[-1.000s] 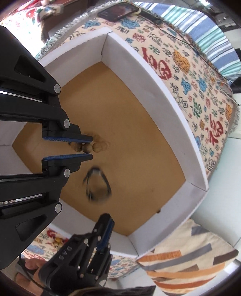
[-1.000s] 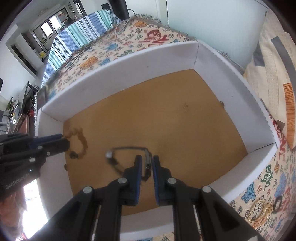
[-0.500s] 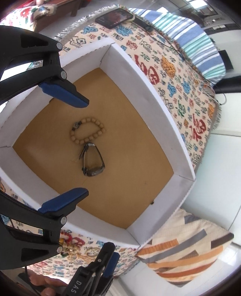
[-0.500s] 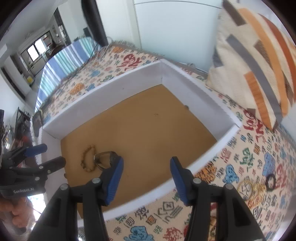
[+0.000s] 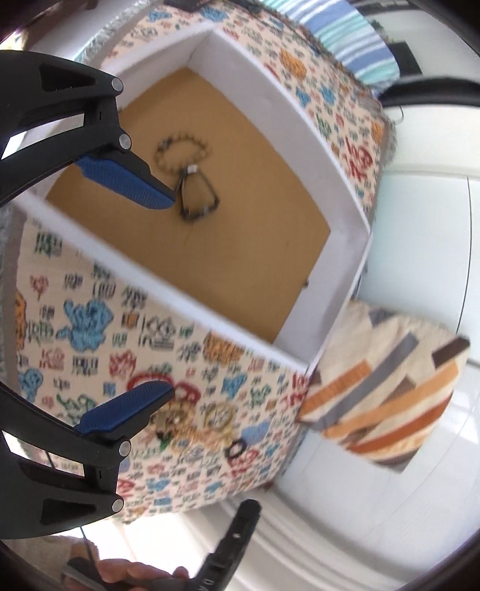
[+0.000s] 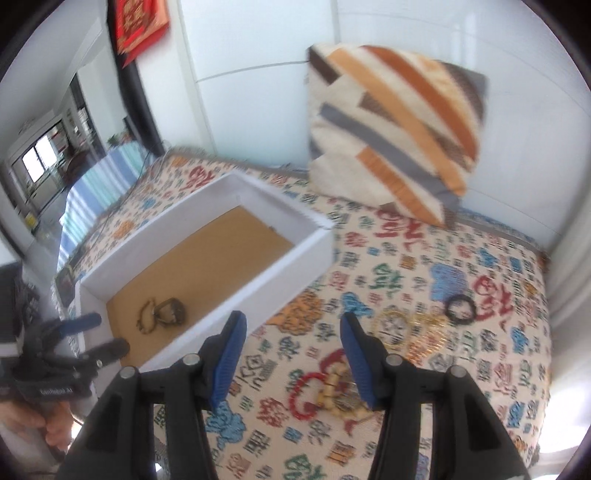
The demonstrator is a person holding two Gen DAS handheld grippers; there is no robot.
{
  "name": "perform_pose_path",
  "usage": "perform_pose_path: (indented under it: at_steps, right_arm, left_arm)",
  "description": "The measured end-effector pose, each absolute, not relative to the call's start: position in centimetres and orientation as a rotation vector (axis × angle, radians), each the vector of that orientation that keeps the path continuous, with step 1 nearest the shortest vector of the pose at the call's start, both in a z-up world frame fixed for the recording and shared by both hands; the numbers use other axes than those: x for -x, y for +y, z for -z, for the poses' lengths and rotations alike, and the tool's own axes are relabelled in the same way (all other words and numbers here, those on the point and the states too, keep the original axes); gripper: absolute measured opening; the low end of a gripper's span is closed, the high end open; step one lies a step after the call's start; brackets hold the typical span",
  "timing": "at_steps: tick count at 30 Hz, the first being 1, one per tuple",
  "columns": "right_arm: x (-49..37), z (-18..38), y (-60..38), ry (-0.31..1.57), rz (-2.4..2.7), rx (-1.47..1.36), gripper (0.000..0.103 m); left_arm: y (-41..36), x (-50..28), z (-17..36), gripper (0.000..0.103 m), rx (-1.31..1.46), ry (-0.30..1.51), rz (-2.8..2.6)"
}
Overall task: Organize jewelry
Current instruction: 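Move both tools back over the jewelry pile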
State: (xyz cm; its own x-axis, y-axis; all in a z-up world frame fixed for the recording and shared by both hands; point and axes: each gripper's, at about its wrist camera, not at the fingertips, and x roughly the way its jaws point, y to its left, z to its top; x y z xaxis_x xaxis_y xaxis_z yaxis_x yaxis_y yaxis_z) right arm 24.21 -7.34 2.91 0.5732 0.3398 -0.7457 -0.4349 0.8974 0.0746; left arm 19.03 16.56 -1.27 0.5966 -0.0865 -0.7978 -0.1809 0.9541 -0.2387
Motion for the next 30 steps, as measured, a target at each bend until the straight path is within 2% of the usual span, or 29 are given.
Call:
perform_pose_path:
  at_steps: [2, 10, 21, 30]
  right_arm:
    - [-23.6, -3.5, -9.9, 0.823, -0.408, 0.101, 0.061]
    - [-20.6, -3.6, -19.1, 0.792, -0.276, 0.005, 0.061]
    - [-18.5, 4.9, -25.8, 0.981, -0.197, -0.151, 0.061]
    - [-19.7, 7.3, -26.5, 1.038, -0.176, -0.16, 0.061]
  left_arm:
    - [14.4, -19.2, 1.5, 0.095, 0.316, 0.926, 0.002]
    - [6.0, -20.6, 3.5, 0.099, 0.147, 1.01, 0.19]
    - [2.3, -22.5, 7.2, 0.099, 0.043, 1.117, 0.204]
    - [1.6, -24.8, 9.6, 0.099, 0.025, 1.199, 0.205]
